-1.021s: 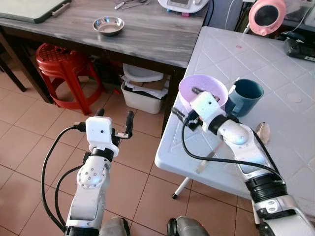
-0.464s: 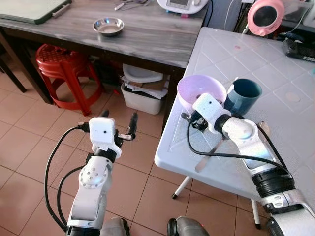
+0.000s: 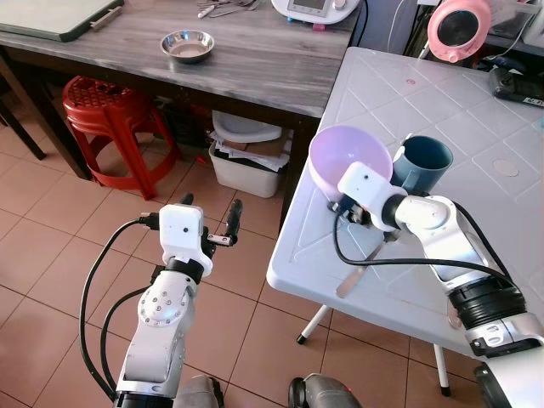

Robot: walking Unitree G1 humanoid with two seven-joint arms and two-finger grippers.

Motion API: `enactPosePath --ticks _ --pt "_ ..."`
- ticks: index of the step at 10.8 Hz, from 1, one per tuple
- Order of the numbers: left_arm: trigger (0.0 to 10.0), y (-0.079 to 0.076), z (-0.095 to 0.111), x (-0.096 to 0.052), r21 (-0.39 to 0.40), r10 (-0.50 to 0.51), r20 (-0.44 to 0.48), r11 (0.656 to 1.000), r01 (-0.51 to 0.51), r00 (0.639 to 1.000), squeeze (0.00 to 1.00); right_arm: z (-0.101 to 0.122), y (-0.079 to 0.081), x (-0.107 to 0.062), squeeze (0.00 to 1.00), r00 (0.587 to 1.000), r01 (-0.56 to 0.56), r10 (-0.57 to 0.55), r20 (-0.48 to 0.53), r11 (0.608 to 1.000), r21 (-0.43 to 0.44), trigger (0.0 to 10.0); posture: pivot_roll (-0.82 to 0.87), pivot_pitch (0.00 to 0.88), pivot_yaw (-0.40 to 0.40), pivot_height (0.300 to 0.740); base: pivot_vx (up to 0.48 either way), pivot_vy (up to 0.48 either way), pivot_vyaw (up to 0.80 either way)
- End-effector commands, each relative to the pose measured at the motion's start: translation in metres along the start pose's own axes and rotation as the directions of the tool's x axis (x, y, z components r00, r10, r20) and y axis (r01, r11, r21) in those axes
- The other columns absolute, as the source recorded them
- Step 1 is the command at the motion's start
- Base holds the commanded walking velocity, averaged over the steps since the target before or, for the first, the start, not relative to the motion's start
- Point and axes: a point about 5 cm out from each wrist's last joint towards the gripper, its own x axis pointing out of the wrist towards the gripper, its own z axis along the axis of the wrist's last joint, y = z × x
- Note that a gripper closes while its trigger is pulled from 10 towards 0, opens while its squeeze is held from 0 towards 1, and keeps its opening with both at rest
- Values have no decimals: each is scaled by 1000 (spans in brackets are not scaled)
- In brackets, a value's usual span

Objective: Setting the table

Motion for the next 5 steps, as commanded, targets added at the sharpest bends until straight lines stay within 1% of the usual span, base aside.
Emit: enactPosePath --ticks 1,2,4,5 --pt "10000 -1 -4 -2 -4 -10 -26 1000 10 1000 0 -2 3 0 0 999 -31 31 -19 999 -17 0 -50 119 -24 740 0 0 0" --pt "10000 0 -4 -2 -4 -10 -28 1000 10 1000 0 -5 6 -1 0 998 -48 48 -28 999 -20 0 -51 121 -23 740 0 0 0" --pt "10000 0 -4 -2 -3 -12 -30 1000 12 999 0 -8 5 -2 0 999 -38 37 -36 999 -28 0 -51 122 -20 740 0 0 0" --pt "10000 -3 -4 -3 -23 -55 -24 998 55 998 0 -9 4 -2 0 999 -28 25 -38 997 -66 0 -51 121 -20 740 0 0 0"
